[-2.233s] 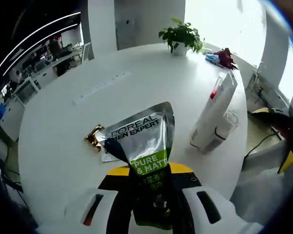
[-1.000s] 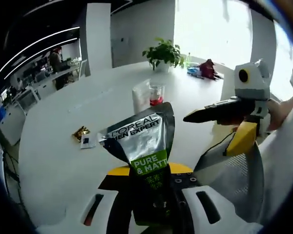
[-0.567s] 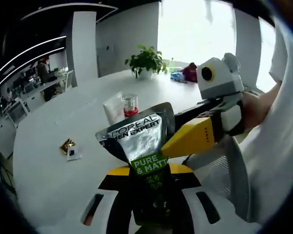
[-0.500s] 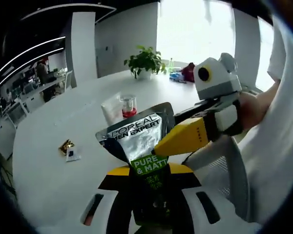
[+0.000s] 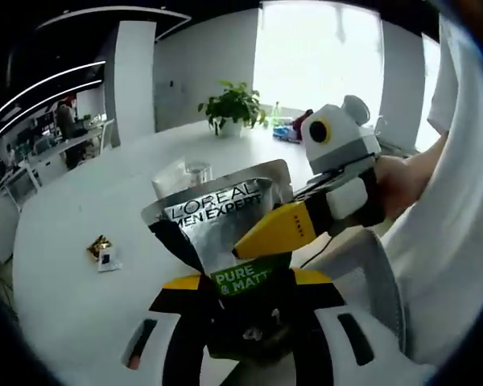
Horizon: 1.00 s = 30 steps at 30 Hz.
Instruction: Arrange the skincare products in the storage area until every visible bottle or jar stands upright without overlapping.
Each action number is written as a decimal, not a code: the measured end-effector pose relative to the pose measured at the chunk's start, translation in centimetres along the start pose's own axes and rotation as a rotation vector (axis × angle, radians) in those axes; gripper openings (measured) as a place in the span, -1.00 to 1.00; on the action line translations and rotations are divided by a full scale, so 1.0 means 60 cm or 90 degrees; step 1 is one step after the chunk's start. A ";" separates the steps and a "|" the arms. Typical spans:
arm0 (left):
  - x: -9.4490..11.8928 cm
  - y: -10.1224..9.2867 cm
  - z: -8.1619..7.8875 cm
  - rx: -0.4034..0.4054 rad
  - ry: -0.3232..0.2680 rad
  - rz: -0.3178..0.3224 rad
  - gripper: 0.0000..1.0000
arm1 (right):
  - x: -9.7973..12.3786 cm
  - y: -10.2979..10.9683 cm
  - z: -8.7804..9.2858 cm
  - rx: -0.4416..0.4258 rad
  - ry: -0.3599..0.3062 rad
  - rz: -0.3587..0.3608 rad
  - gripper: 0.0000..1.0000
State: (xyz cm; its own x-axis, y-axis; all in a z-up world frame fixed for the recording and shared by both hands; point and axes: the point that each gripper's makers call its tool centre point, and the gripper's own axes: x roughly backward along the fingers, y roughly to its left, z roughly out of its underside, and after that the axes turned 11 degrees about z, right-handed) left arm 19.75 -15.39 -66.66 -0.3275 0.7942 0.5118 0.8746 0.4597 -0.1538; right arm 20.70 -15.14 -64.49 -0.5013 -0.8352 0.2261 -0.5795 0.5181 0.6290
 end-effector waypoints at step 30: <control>0.163 0.012 -0.013 0.185 -0.247 0.281 -0.78 | -0.019 0.129 -0.042 -0.038 -0.062 -0.111 -0.94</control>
State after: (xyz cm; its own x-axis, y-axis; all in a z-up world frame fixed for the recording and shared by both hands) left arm 17.46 -7.59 -61.12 -0.1132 0.9935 0.0154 0.8415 0.1041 -0.5301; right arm 18.40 -10.63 -58.03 -0.4591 -0.8876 0.0389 -0.6246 0.3536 0.6963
